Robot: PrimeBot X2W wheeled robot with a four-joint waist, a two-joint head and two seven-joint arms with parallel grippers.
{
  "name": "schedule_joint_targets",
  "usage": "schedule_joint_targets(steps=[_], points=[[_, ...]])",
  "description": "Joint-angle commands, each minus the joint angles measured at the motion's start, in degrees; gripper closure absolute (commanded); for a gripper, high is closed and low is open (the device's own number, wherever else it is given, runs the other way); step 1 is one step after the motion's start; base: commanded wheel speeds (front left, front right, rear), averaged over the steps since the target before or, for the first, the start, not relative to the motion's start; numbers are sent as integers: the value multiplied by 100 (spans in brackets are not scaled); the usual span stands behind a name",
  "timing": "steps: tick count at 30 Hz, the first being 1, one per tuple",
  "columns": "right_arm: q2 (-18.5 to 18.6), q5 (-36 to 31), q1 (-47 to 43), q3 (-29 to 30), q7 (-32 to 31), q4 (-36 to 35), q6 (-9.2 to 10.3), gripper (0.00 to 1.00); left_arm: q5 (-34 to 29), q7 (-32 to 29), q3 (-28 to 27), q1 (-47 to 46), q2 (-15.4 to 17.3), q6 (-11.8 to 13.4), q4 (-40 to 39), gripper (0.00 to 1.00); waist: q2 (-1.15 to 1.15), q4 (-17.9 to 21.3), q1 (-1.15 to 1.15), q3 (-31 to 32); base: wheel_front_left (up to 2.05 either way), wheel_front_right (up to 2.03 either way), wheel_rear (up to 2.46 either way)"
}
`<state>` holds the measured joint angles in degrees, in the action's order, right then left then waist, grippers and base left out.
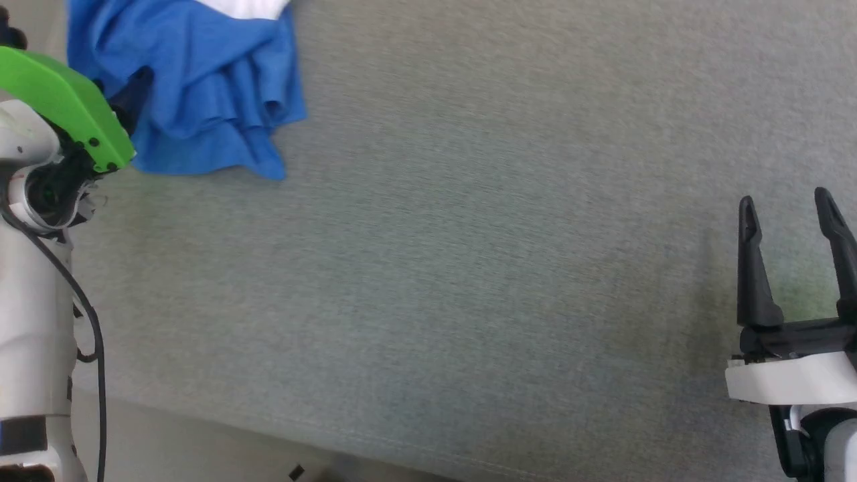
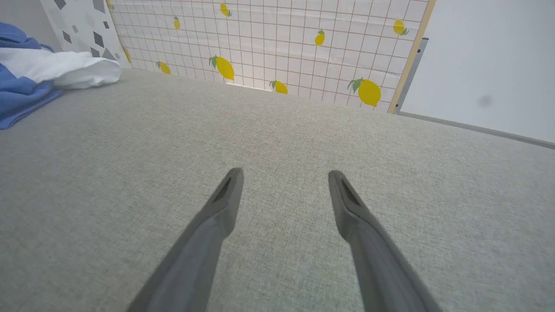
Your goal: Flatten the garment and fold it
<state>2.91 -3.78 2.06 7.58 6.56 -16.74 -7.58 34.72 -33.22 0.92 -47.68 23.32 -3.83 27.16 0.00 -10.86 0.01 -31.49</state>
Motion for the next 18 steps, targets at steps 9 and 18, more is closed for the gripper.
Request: schedule_joint_targets(steps=[9,18], points=[[-3,8,110,16,21,-91,9,0,-22,405,-32,-164,95,13,646,69,0,358,-1,-386,0,0,0],[-3,268,217,-84,250,374,9,0,153,1243,18,-501,330,-309,657,100,0,284,-1,275,0,0,0]])
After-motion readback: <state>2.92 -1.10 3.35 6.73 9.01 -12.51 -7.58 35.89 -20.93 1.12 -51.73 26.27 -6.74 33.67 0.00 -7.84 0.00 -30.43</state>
